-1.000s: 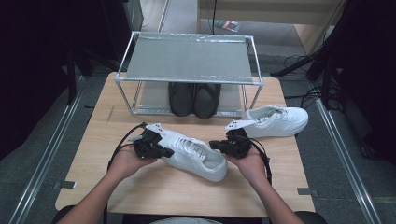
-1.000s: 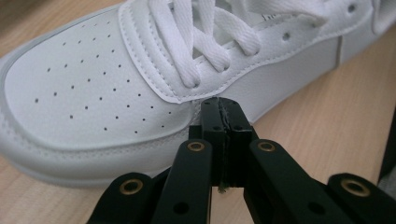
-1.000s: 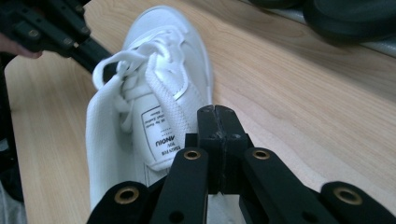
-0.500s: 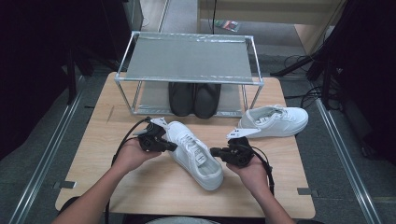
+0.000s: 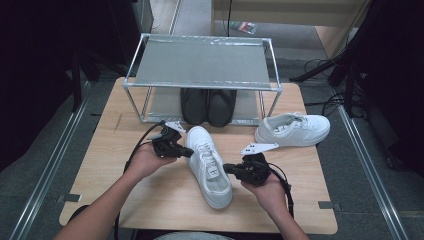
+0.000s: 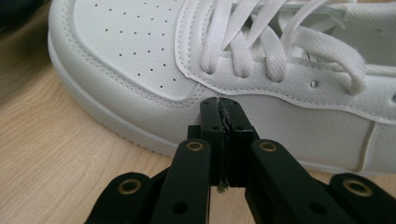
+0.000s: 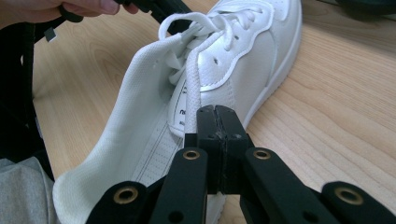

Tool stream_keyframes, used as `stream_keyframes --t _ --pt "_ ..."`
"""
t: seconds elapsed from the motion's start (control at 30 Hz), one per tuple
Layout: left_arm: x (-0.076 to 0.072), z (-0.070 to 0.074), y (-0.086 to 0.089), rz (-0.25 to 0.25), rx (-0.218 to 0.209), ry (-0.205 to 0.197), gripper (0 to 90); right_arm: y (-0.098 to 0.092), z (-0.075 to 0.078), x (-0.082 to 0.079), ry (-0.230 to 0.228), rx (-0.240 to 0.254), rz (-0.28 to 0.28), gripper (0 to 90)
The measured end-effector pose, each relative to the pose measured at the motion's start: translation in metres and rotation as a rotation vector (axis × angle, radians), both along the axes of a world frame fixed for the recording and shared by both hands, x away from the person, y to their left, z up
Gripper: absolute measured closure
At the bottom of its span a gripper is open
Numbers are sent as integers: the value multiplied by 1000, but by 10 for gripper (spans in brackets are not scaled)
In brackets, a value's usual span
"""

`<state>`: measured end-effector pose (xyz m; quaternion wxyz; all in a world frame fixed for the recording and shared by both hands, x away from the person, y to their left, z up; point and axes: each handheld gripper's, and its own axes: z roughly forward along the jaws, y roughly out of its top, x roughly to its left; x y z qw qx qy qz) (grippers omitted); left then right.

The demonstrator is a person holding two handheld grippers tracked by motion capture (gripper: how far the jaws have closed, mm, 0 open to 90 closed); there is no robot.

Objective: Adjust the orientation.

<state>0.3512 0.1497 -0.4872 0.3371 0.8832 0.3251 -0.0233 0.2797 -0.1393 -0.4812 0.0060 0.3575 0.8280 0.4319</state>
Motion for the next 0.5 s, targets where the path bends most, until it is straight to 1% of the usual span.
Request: stream_keyframes --t 0.1,0.23,0.33,0.37,0.47,0.5 --pt "3 -1 -2 3 -10 2 893 0 0 -2 7 5 0 900" --pt "6 -2 -3 6 -13 -3 893 1 0 -3 3 1 6 900" --pt "8 -3 -3 14 -29 1 892 1 0 -3 3 -1 8 900" --pt "10 -3 -2 16 -40 13 890 0 0 -3 3 -4 7 900" --pt "11 -3 -2 24 -44 14 863 -1 1 -3 -3 -11 4 892" --pt "11 -2 -2 24 -34 8 845 -2 2 -4 -8 -18 -3 874"
